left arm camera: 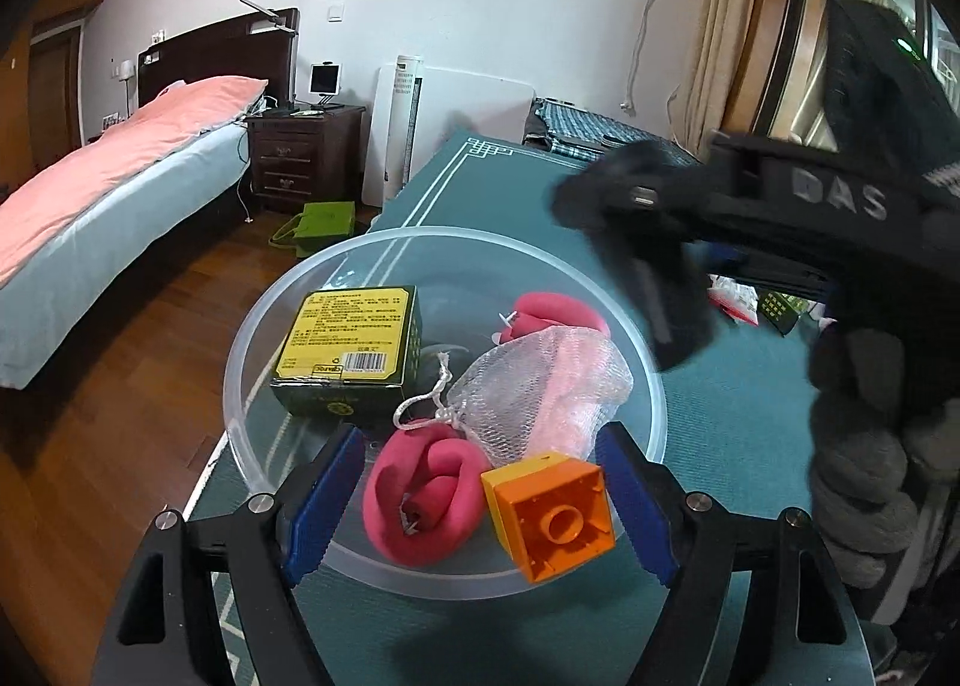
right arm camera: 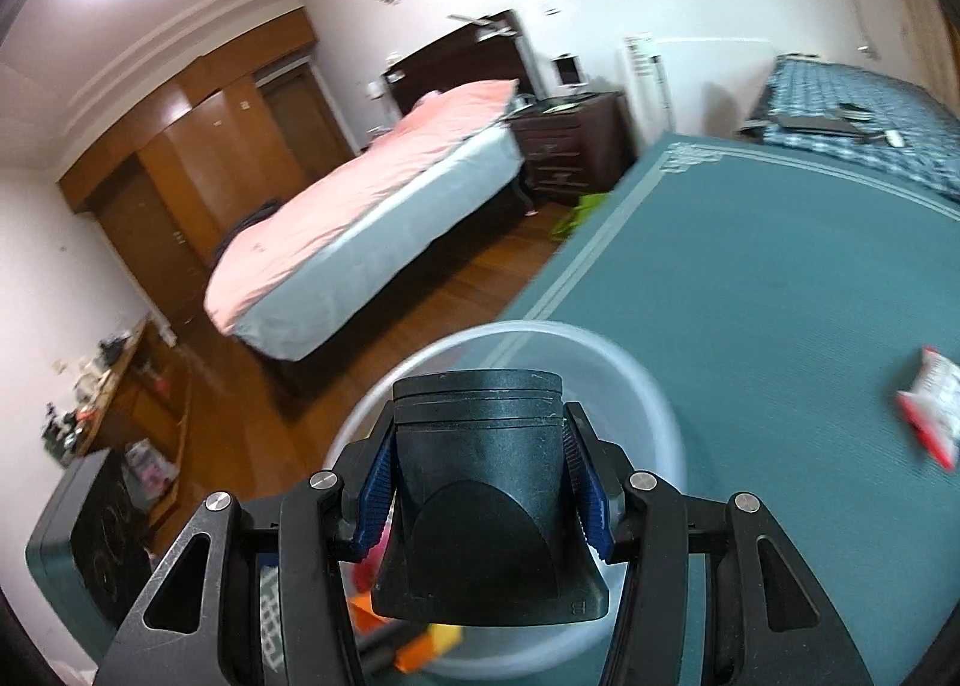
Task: Organize objects
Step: 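Lower the black cup into the basin and open the right tool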
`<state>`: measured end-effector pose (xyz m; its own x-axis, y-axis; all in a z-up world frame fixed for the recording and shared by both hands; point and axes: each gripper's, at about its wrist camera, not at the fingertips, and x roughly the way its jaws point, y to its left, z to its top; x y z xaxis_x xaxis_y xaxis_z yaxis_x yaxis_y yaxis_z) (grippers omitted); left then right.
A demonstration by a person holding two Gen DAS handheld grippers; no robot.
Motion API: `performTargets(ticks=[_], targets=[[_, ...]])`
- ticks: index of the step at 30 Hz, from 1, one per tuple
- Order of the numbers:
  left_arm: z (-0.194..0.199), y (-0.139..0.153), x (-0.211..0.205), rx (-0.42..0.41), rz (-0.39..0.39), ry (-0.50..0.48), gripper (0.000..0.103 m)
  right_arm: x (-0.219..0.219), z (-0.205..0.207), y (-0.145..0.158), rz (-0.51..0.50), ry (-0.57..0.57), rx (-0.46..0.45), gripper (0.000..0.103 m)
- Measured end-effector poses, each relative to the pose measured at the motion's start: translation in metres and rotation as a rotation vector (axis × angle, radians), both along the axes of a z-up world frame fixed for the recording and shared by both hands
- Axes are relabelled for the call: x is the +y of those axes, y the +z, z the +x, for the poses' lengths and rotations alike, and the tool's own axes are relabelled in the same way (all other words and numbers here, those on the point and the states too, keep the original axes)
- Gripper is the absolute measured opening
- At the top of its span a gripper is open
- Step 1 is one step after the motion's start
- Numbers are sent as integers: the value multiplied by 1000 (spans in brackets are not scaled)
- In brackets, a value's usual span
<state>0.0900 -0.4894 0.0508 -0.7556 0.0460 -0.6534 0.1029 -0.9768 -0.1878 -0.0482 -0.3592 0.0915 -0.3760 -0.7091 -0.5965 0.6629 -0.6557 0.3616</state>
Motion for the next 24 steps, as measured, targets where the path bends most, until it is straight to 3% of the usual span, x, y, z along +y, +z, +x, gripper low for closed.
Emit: performTargets(ticks=[4,11,24], targets=[[0,-2,-1,2,5,1,85,-20,-10,-17,15,57,-50,53],[-4,-3,3,-4,13,-2,85,-20,-15,-21,30,43,-55,54],[-16,-6,10,-5,-7,-3,85,39,-8,-14,-33,-71,-67,54]])
